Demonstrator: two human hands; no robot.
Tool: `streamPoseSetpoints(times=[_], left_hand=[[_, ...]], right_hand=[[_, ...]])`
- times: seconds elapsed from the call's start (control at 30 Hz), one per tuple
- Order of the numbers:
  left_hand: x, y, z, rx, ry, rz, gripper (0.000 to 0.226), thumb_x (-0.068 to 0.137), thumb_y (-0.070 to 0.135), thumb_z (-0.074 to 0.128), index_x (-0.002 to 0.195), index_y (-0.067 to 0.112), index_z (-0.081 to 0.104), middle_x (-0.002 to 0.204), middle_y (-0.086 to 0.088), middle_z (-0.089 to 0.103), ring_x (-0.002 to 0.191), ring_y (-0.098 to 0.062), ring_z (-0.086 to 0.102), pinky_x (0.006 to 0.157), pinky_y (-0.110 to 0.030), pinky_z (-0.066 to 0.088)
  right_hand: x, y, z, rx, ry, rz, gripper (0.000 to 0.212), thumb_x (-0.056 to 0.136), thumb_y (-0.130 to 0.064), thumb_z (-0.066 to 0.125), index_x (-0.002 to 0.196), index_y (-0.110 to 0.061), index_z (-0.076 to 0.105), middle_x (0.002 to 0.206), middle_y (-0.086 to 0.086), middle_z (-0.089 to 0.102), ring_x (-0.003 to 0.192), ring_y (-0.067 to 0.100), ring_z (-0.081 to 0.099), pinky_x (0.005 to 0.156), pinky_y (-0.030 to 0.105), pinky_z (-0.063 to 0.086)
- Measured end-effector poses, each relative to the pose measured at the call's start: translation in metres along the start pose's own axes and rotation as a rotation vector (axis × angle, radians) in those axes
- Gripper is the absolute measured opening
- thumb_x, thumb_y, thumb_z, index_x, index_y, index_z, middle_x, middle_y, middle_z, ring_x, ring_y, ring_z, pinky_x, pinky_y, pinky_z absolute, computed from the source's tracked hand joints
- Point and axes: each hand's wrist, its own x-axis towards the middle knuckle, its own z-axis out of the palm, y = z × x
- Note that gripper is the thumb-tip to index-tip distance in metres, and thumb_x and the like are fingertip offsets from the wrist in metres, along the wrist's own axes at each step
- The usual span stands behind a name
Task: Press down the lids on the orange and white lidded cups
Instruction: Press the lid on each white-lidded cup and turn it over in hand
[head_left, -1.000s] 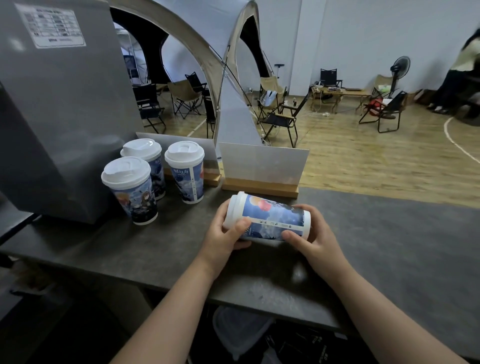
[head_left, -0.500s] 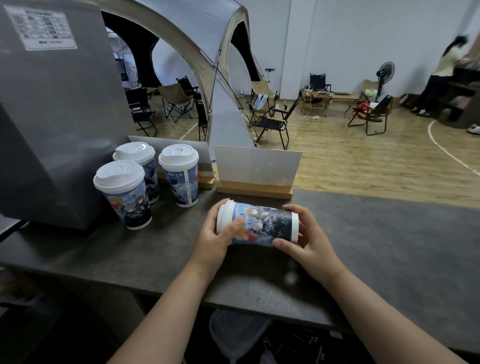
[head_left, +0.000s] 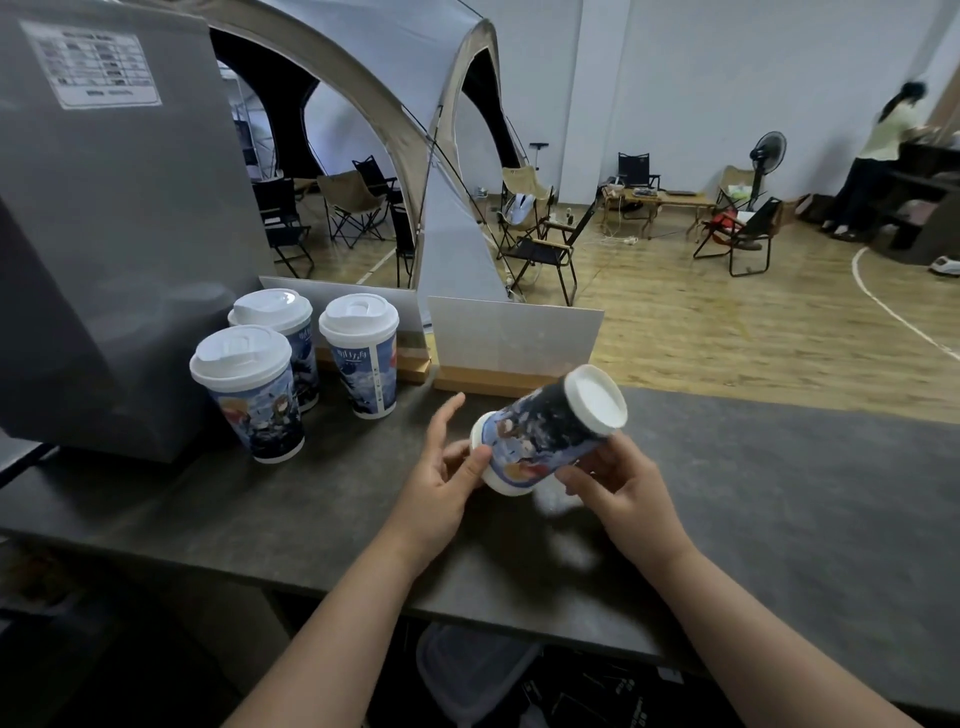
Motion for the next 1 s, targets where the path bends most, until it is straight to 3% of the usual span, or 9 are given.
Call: streamPoseSetpoints(times=[0.2,0.33,0.4,0.5,0.6,0.67,0.77,0.87,1.0], left_hand=[[-0.002,0.001,0.001,0.142,-0.071,0.025,0.049,0.084,0.063,0.063,0.132,0.055,0.052,0.126,0.012,0.066,0.112,-0.006,0.066,0.077,-0.025,0.057],[-0.007,0.010,0.005,0.198,-0.030,0.080,0.032,0.096,0.037,0.058,0.118,0.060,0.057,0.116,0.021,0.054,0.079,0.006,0.063,0.054,-0.015,0.050],[-0.008,0.011,0.005,0.209,-0.022,0.088,0.037,0.098,0.028,0.057,0.120,0.057,0.055,0.113,0.015,0.051,0.070,0.006,0.057,0.054,-0.014,0.048],[-0.008,0.014,0.005,0.208,-0.006,0.088,0.038,0.097,0.029,0.059,0.123,0.056,0.054,0.104,0.008,0.050,0.067,0.006,0.052,0.062,-0.014,0.047],[-0.008,0.012,0.005,0.163,-0.010,0.075,0.042,0.097,0.025,0.060,0.125,0.057,0.056,0.087,0.020,0.061,0.069,0.007,0.056,0.066,-0.013,0.047],[-0.008,0.012,0.006,0.126,-0.023,0.076,0.045,0.098,0.021,0.059,0.126,0.057,0.057,0.077,0.012,0.066,0.066,0.000,0.056,0.063,-0.015,0.048],[-0.008,0.011,0.006,0.080,-0.040,0.082,0.048,0.100,0.020,0.058,0.137,0.049,0.053,0.092,-0.001,0.075,0.079,-0.011,0.065,0.071,-0.024,0.055],[-0.009,0.014,0.008,-0.014,-0.070,0.068,0.055,0.096,0.029,0.059,0.147,0.040,0.042,0.126,0.004,0.070,0.117,-0.018,0.066,0.090,-0.036,0.058],[-0.010,0.016,0.007,-0.071,-0.084,0.097,0.078,0.084,0.032,0.076,0.149,0.042,0.035,0.139,-0.002,0.062,0.127,-0.020,0.059,0.096,-0.029,0.053]], right_hand=[[0.001,0.005,0.001,-0.277,0.035,-0.075,0.051,0.090,-0.033,0.065,0.137,-0.013,0.061,0.103,-0.004,0.057,0.080,0.014,0.056,0.071,0.029,0.053],[0.000,0.005,0.004,-0.342,0.024,-0.123,0.056,0.092,-0.020,0.069,0.143,-0.033,0.049,0.107,-0.009,0.054,0.084,0.016,0.057,0.073,0.016,0.049],[0.001,0.006,0.004,-0.335,0.025,-0.112,0.057,0.093,-0.017,0.069,0.142,-0.036,0.048,0.107,-0.014,0.053,0.088,0.012,0.058,0.072,0.015,0.050],[0.003,0.009,0.004,-0.313,0.034,-0.099,0.052,0.092,-0.017,0.070,0.142,-0.023,0.056,0.108,-0.022,0.053,0.093,0.008,0.060,0.071,0.018,0.053],[0.004,0.011,0.004,-0.284,0.042,-0.092,0.050,0.092,-0.015,0.070,0.141,-0.013,0.058,0.115,-0.017,0.055,0.097,0.011,0.064,0.072,0.027,0.060],[0.004,0.010,0.004,-0.256,0.032,-0.085,0.049,0.092,-0.010,0.069,0.139,-0.012,0.059,0.118,-0.015,0.056,0.100,0.015,0.067,0.074,0.035,0.063],[0.003,0.005,0.004,-0.229,0.013,-0.105,0.057,0.092,0.005,0.065,0.139,-0.026,0.058,0.127,-0.024,0.056,0.113,0.011,0.065,0.085,0.026,0.060],[0.001,0.001,0.003,-0.241,-0.025,-0.131,0.060,0.097,0.004,0.057,0.143,-0.034,0.050,0.147,-0.020,0.052,0.137,0.001,0.048,0.106,0.015,0.044],[-0.002,-0.002,0.003,-0.196,-0.091,-0.081,0.048,0.102,-0.022,0.055,0.148,-0.033,0.045,0.155,-0.018,0.045,0.144,0.004,0.040,0.111,0.029,0.046]])
